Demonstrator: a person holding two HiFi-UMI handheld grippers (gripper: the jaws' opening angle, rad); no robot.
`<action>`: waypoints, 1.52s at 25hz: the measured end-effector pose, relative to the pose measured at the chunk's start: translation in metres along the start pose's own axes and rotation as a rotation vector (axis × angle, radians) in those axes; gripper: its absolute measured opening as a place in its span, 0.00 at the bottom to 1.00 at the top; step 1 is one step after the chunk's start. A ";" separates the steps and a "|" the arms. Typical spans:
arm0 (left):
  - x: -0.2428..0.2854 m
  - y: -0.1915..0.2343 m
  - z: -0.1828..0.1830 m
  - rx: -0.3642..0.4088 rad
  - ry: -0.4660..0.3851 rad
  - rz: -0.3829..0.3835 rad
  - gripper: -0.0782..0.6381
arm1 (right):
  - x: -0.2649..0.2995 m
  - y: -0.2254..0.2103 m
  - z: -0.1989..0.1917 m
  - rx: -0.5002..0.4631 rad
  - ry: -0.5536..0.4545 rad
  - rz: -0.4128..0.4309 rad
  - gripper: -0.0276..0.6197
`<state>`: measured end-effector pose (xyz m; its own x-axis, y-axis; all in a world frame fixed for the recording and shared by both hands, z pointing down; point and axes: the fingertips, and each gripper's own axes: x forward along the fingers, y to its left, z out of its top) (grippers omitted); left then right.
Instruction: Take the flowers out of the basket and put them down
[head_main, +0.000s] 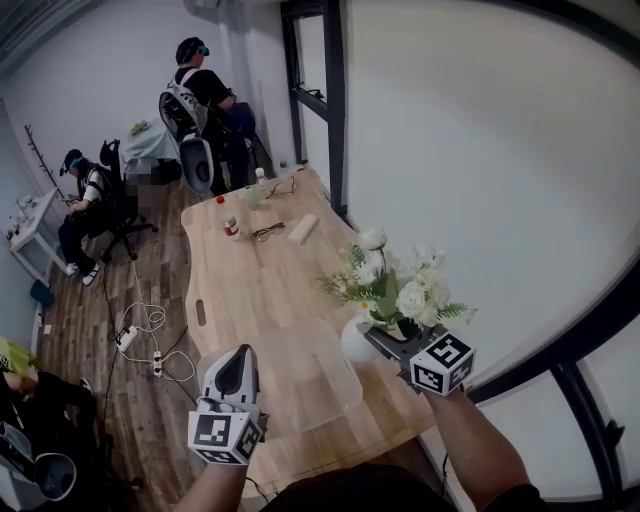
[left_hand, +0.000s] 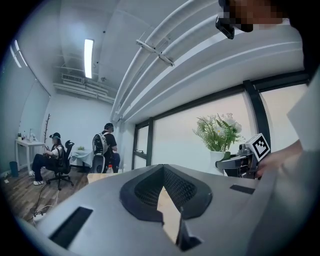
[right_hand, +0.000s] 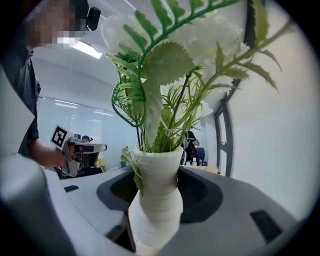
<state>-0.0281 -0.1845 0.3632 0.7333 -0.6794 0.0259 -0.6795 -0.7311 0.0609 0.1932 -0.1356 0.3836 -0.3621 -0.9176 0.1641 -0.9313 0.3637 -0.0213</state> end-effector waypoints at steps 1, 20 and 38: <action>0.002 -0.002 0.000 0.004 0.000 -0.007 0.12 | -0.004 -0.003 -0.001 0.002 0.000 -0.010 0.43; 0.022 -0.026 -0.019 0.006 0.031 -0.080 0.12 | -0.060 -0.025 -0.051 0.036 0.053 -0.189 0.43; 0.032 -0.032 -0.048 0.009 0.088 -0.168 0.12 | -0.099 -0.036 -0.095 0.063 0.097 -0.394 0.43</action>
<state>0.0184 -0.1800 0.4095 0.8352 -0.5402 0.1032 -0.5474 -0.8345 0.0623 0.2666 -0.0430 0.4623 0.0258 -0.9642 0.2639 -0.9997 -0.0261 0.0024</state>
